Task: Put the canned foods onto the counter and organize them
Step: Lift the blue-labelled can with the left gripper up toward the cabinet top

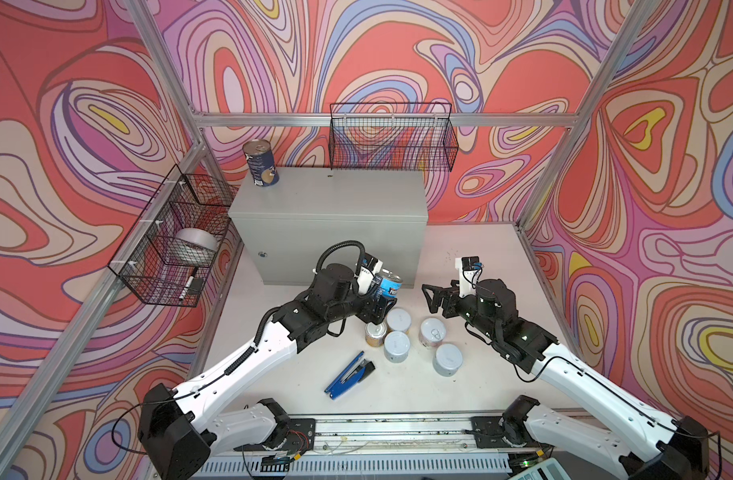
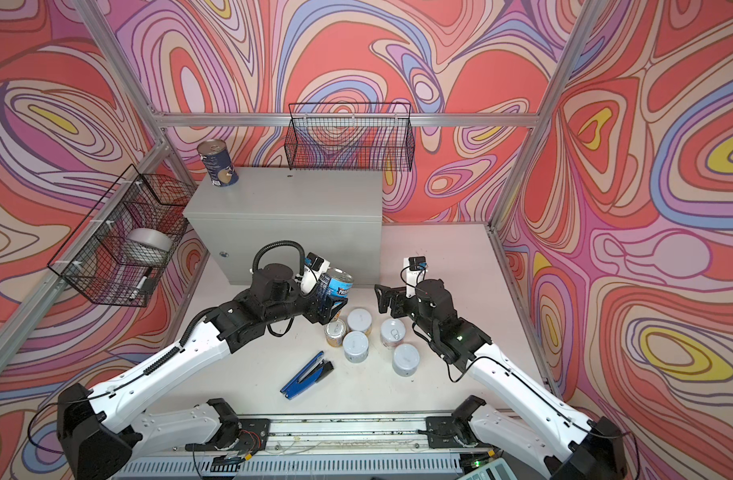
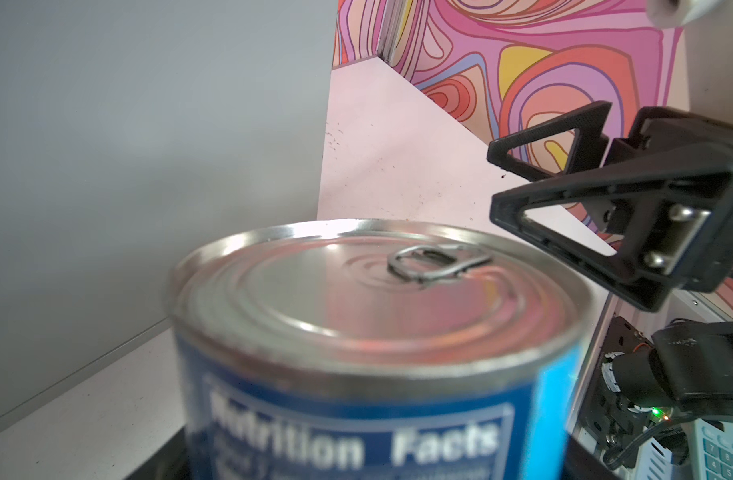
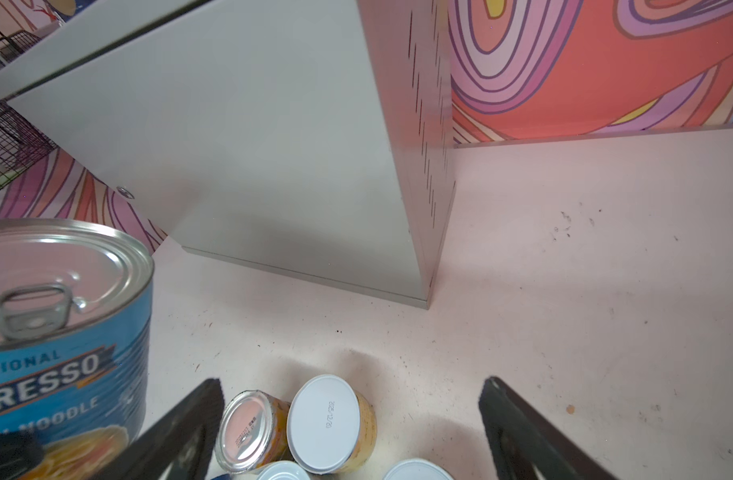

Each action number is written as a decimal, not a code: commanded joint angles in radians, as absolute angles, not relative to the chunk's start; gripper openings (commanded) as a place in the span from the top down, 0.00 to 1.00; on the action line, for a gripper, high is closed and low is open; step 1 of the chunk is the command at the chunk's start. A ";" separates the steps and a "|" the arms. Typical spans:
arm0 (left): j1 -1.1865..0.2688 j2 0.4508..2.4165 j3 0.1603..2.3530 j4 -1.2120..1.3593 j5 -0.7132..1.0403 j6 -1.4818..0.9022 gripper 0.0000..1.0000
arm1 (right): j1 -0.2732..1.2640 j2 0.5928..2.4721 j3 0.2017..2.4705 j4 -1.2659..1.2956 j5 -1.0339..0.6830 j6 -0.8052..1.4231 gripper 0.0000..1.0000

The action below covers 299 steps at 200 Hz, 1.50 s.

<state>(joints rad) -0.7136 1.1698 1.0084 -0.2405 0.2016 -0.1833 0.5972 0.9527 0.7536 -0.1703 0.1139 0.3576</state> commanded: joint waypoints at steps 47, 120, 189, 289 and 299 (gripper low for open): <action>-0.713 1.092 1.125 -0.168 0.257 -0.101 0.39 | 0.602 0.948 0.736 -0.133 0.089 0.360 0.02; -0.712 1.055 1.157 -0.187 0.081 -0.077 0.40 | 0.601 0.953 0.731 -0.121 0.068 0.357 0.02; -0.710 1.018 1.191 -0.193 -0.058 -0.083 0.38 | 0.601 0.957 0.727 -0.097 0.035 0.356 0.02; -0.642 1.070 1.416 -0.282 -0.095 0.025 0.38 | 0.601 0.976 0.726 -0.034 0.002 0.335 0.02; -0.624 1.074 1.414 -0.271 -0.098 0.026 0.38 | 0.601 0.973 0.727 -0.029 0.000 0.335 0.02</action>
